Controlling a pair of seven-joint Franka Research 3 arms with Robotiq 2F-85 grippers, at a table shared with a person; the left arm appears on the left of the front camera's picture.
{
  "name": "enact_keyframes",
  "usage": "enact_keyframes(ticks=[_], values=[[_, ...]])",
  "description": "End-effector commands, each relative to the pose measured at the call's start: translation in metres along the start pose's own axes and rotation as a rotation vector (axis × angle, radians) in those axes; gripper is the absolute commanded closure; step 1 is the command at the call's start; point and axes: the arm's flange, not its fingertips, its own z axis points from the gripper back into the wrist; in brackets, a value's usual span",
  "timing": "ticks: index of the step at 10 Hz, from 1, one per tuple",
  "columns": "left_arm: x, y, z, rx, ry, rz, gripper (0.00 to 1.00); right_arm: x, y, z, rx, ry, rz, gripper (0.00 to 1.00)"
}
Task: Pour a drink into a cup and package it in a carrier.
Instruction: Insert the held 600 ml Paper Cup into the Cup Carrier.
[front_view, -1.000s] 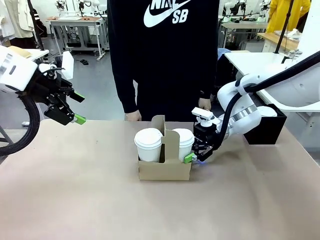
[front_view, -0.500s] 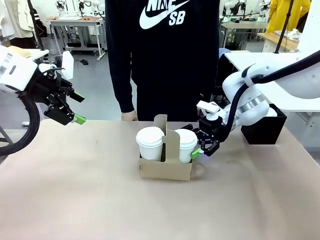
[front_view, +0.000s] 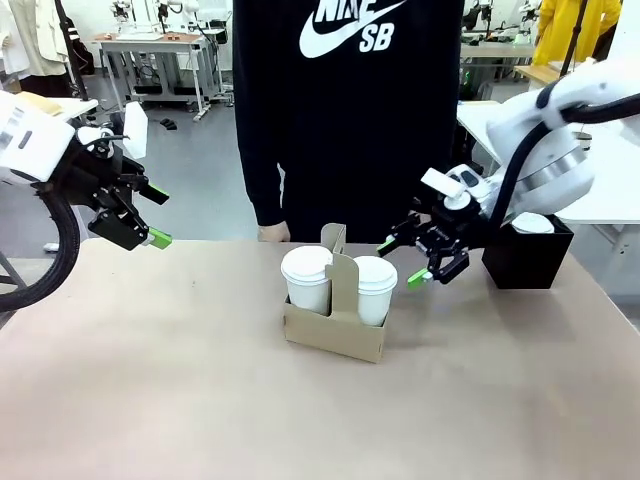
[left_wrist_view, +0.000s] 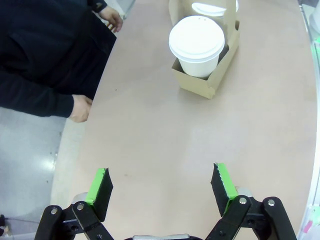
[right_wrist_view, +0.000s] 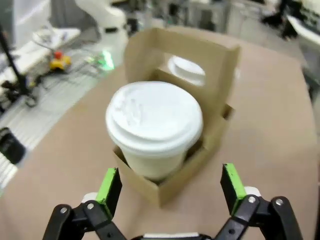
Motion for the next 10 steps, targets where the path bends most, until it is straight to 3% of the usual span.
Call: enact_keyframes(ticks=[1, 3, 6, 7, 10], values=[[0.001, -0.001, 0.001, -0.003, -0.015, 0.018, 0.00, 0.023, 0.029, 0.008, -0.188, 0.129, -0.075, 0.00], [0.001, -0.001, 0.001, -0.003, -0.015, 0.018, 0.00, 0.054, 0.066, 0.018, -0.463, 0.298, -0.204, 0.00], [0.001, -0.001, 0.001, -0.003, -0.015, 0.018, 0.00, 0.076, 0.123, 0.037, -0.773, 0.416, -0.608, 0.00], [0.001, -0.001, 0.001, -0.003, -0.015, 0.018, 0.00, 0.074, 0.138, 0.042, -0.820, 0.426, -0.744, 0.00], [0.001, -0.001, 0.001, -0.003, -0.015, 0.018, 0.00, 0.058, 0.168, 0.053, -0.916, 0.406, -0.937, 0.00]])
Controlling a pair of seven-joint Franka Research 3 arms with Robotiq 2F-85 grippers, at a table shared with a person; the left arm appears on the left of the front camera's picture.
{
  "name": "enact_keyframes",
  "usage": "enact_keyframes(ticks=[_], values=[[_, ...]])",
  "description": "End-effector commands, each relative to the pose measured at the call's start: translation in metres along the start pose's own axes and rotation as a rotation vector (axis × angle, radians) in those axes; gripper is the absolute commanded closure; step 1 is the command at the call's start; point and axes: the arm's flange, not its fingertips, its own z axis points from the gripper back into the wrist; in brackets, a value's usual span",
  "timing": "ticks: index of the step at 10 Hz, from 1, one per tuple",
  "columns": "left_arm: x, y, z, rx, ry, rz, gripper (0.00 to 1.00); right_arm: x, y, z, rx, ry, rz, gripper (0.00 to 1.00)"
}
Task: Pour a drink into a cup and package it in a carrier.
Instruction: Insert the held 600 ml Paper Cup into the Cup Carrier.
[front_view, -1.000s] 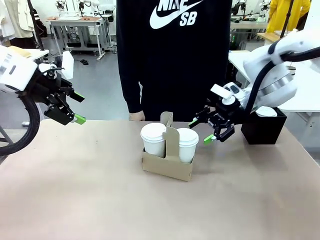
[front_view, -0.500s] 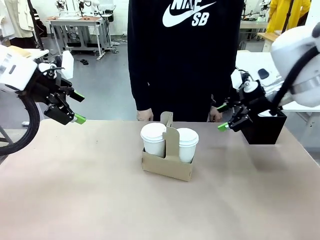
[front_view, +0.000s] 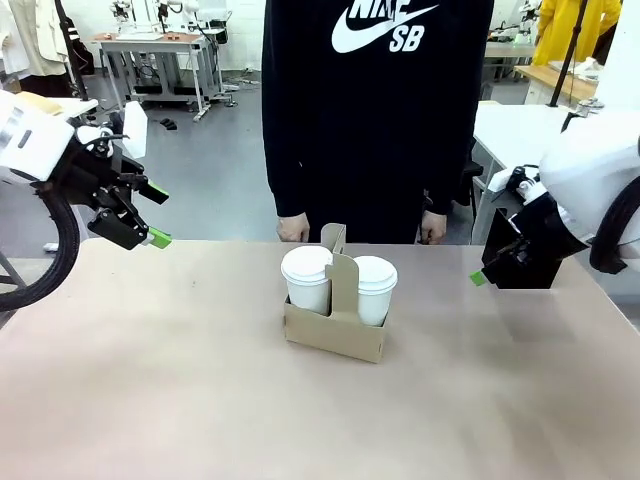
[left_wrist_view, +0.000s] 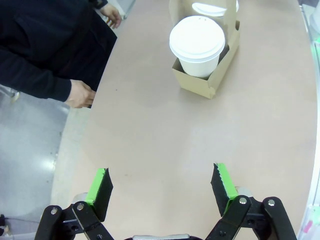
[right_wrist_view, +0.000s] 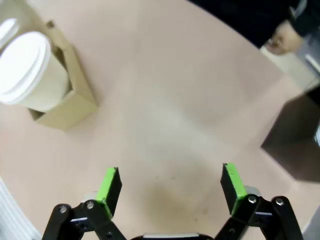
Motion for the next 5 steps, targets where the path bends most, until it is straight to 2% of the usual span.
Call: enact_keyframes(ticks=[1, 4, 5], values=[[0.001, -0.001, 0.000, -0.004, -0.016, 0.017, 0.00, -0.010, 0.006, 0.025, 0.035, -0.002, -0.091, 0.00], [0.001, -0.001, 0.000, -0.004, -0.016, 0.017, 0.00, -0.023, -0.011, 0.015, 0.033, -0.028, -0.085, 0.00], [0.001, -0.001, 0.000, -0.004, -0.016, 0.017, 0.00, -0.007, -0.011, 0.015, 0.031, -0.003, -0.093, 0.00]])
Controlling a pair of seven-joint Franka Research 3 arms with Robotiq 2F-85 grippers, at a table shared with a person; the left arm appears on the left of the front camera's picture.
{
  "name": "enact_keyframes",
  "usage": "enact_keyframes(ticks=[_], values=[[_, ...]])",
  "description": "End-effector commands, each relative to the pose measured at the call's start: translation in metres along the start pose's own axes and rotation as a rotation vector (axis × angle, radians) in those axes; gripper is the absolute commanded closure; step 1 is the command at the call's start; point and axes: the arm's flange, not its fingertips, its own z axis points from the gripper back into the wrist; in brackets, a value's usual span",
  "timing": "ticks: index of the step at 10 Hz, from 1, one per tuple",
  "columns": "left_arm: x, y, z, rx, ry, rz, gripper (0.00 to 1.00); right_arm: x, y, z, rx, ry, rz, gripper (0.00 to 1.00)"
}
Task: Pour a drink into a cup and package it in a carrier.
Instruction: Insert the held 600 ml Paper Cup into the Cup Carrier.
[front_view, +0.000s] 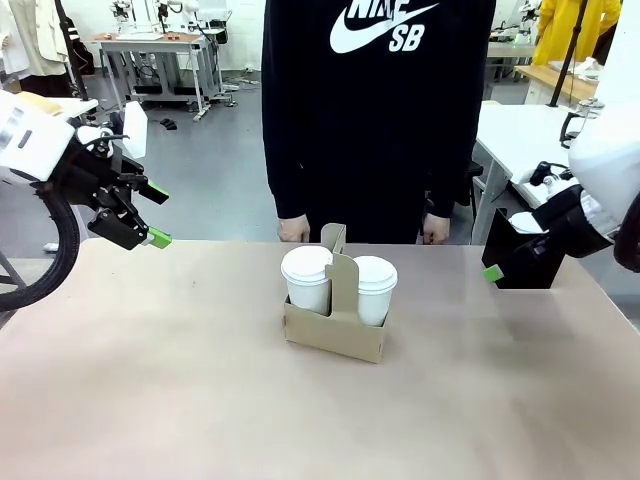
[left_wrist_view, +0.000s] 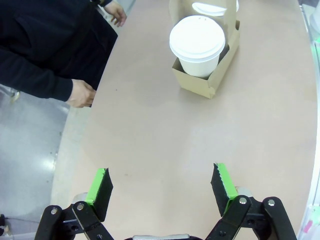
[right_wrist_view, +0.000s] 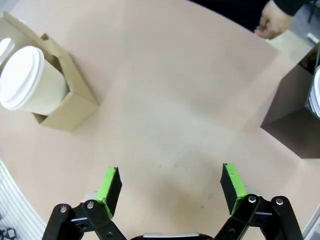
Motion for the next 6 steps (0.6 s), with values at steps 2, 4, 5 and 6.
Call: enact_keyframes(ticks=[2, 4, 5, 6], values=[[0.0011, -0.0012, 0.0002, -0.004, -0.016, 0.018, 0.00, 0.0012, 0.0026, -0.0011, 0.000, 0.002, 0.005, 0.00], [0.0011, -0.0012, 0.0002, -0.004, -0.016, 0.018, 0.00, 0.0012, 0.0026, -0.0011, 0.000, 0.002, 0.005, 0.00], [0.0011, -0.0012, 0.0002, -0.004, -0.016, 0.018, 0.00, 0.0012, 0.0026, -0.0011, 0.000, 0.002, 0.005, 0.00], [0.0011, -0.0012, 0.0002, -0.004, -0.016, 0.018, 0.00, 0.0012, 0.0026, -0.0011, 0.000, 0.002, 0.005, 0.00]])
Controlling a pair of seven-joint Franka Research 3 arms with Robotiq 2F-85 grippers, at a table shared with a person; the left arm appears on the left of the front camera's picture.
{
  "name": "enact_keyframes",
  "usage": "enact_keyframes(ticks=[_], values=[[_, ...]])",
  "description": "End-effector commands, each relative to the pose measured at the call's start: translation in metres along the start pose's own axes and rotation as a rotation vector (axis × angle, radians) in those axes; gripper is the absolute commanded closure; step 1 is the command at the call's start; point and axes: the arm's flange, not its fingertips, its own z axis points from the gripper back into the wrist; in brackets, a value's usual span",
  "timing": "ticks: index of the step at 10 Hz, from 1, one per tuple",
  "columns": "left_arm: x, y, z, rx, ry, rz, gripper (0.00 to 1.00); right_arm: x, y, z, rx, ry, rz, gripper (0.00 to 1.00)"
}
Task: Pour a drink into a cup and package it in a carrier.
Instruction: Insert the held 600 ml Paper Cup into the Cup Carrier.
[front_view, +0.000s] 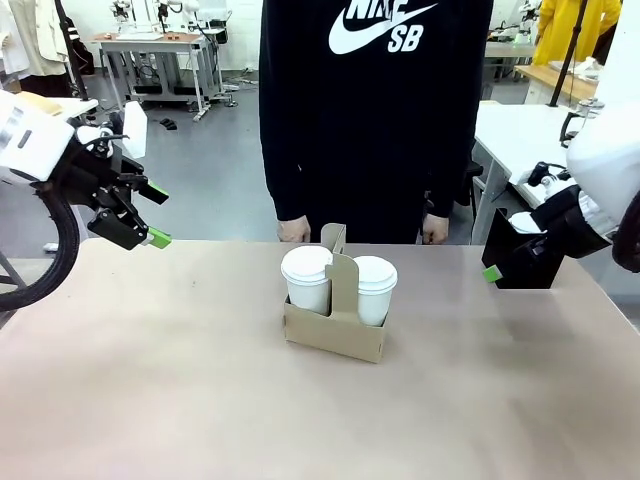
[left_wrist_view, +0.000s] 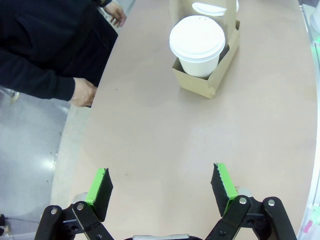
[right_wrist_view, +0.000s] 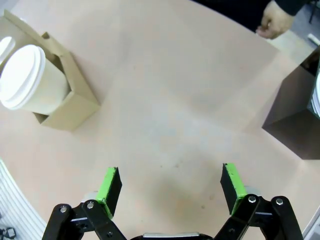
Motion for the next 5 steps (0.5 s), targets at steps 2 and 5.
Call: enact_keyframes(ticks=[2, 5], values=[[0.0011, -0.0012, 0.0002, -0.004, -0.016, 0.018, 0.00, 0.0006, 0.0008, -0.0001, -0.002, 0.000, 0.000, 0.00], [0.0011, -0.0012, 0.0002, -0.004, -0.016, 0.018, 0.00, 0.0006, 0.0008, -0.0001, -0.002, 0.000, 0.000, 0.00]])
